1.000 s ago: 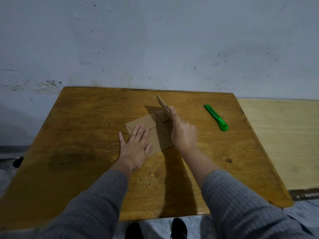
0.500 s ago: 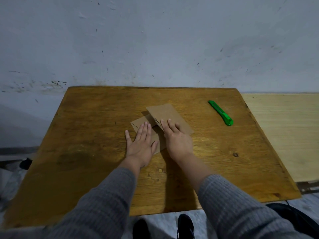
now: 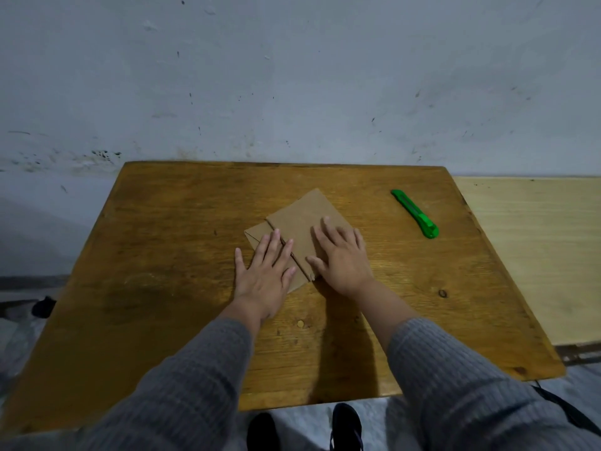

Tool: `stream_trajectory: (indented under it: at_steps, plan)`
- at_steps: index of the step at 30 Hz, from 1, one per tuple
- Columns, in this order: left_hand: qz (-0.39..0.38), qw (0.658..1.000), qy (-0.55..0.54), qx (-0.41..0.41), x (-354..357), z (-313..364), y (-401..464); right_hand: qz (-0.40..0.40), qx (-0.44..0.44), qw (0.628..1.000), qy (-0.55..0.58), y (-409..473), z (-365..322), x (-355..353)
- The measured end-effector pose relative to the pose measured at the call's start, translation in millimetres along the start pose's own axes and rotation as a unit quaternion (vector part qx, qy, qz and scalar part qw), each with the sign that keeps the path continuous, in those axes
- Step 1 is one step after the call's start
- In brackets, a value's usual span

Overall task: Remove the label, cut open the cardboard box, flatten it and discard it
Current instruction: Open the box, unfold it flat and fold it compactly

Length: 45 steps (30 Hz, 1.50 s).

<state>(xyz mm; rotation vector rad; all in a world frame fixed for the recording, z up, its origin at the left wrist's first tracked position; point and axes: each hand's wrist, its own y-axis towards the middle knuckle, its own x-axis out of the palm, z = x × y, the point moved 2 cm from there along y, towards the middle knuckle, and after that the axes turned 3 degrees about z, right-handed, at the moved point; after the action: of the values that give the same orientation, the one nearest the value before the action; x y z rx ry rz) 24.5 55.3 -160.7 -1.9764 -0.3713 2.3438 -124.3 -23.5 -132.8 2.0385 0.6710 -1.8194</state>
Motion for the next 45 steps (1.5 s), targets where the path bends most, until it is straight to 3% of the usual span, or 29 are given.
stream_trajectory:
  at_steps: [6,14,16,18,20,24,27,30,39,42,45]
  plan:
    - [-0.014,1.0,0.003,-0.008,-2.1,3.5,1.5,-0.063,-0.018,0.996,-0.066,28.2,8.4,3.3]
    - [-0.007,0.999,-0.001,-0.032,0.1,8.9,7.3,-0.142,0.005,0.99,0.016,44.6,22.1,8.7]
    - [-0.007,0.999,0.002,-0.044,0.4,11.7,8.8,-0.127,0.002,0.991,0.042,48.8,24.5,1.5]
    - [-0.008,0.999,0.011,-0.05,1.6,12.8,10.0,-0.056,0.004,0.996,0.069,49.5,26.6,-5.3]
    - [-0.008,0.998,0.014,-0.055,2.1,12.4,10.2,-0.016,0.05,0.993,0.103,51.2,25.8,-11.3]
    - [-0.003,0.999,0.0,-0.052,2.4,11.5,8.3,-0.086,0.113,0.972,0.186,63.5,25.2,-30.0]
    - [0.014,0.998,-0.051,-0.033,0.6,6.8,2.2,-0.146,0.158,0.916,0.337,60.8,28.9,-44.0]
    - [0.009,0.996,-0.089,-0.014,-3.2,0.8,-1.6,-0.141,0.219,0.869,0.421,45.1,27.1,-43.2]
    - [0.019,0.974,-0.227,-0.012,-25.0,17.1,2.6,0.006,0.317,0.721,0.616,-9.3,32.0,-54.5]
    - [0.042,0.945,-0.323,-0.007,-40.9,40.6,10.1,0.059,0.329,0.668,0.665,-28.5,42.2,-63.8]
    - [0.015,0.914,-0.403,-0.055,-48.1,63.9,11.7,0.112,0.329,0.644,0.682,-49.2,63.2,-81.4]
